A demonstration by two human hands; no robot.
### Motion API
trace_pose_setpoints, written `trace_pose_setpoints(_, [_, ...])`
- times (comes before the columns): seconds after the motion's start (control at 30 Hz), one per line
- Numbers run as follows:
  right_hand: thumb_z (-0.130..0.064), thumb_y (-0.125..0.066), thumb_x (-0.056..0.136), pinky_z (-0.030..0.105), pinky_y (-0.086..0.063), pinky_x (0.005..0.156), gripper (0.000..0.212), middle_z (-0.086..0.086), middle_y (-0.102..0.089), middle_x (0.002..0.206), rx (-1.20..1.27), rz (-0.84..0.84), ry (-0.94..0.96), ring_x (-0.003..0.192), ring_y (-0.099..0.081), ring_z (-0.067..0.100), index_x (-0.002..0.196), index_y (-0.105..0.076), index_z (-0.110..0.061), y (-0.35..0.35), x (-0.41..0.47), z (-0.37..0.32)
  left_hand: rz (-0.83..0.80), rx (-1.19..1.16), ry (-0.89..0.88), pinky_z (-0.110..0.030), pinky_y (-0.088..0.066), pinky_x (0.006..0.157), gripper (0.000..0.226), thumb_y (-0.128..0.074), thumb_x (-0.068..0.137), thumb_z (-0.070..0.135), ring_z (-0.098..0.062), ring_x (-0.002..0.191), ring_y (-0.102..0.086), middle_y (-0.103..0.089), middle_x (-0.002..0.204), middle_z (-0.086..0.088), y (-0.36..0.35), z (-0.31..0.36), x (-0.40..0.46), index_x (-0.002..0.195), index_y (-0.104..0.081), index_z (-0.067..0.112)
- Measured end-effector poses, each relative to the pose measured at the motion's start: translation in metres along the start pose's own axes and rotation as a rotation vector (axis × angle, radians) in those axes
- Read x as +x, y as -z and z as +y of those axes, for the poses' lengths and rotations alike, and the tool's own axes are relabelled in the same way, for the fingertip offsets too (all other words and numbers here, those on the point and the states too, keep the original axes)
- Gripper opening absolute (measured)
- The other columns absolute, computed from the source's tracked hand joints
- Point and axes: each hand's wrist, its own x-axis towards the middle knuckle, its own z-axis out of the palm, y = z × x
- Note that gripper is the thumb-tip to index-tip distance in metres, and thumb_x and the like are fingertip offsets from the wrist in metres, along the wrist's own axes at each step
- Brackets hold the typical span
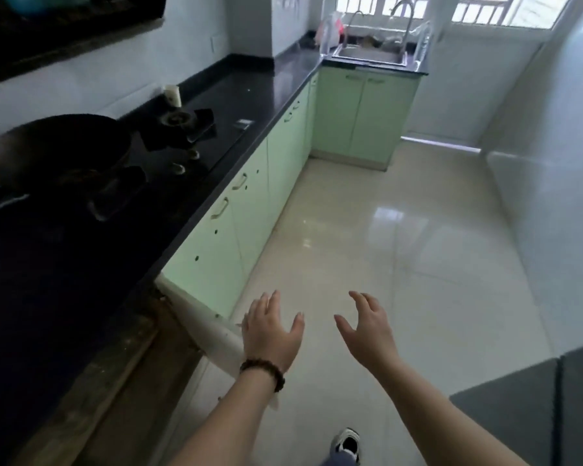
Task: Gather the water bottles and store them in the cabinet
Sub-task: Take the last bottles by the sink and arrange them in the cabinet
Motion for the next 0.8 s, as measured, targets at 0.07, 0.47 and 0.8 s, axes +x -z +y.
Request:
trace_pose_setpoints(0.07, [-0.033,-0.059,0.09,0.03,-0.027,0.11,0.06,0.008,-0.038,0.146,0.021,0.049,-0.048,0.135,-0.034,0.023,0.143,-0.038,-0.012,0.016,0.011,0.015,-0.02,0.012,-0.043,-0.039,-0.018,0.118,0.071,-0.043,0.09,0.055,-0.023,0.144,-0.023,-0.031,0.156,-0.006,-0.009,0.024,0.014,0.149,-0.031,0.017])
trace_pose_setpoints(0.47, [-0.032,-0.056,0.092,0.034,-0.025,0.113,0.058,0.011,-0.035,0.148,0.068,0.138,-0.097,0.138,-0.03,0.024,0.142,-0.037,-0.011,0.133,0.207,0.093,0.009,0.02,-0.125,-0.036,-0.017,0.117,0.073,-0.048,0.092,0.052,-0.024,0.144,-0.023,-0.033,0.154,-0.008,-0.075,0.189,0.182,0.149,-0.03,0.012])
trace_pose_setpoints(0.8, [-0.031,-0.057,0.092,0.034,-0.024,0.113,0.053,0.013,-0.037,0.146,0.078,0.152,-0.079,0.138,-0.03,0.025,0.138,-0.044,-0.008,0.221,0.378,0.134,0.072,0.001,-0.119,-0.036,-0.018,0.118,0.075,-0.05,0.09,0.054,-0.024,0.145,-0.021,-0.031,0.155,-0.008,-0.112,0.324,0.321,0.15,-0.029,0.015])
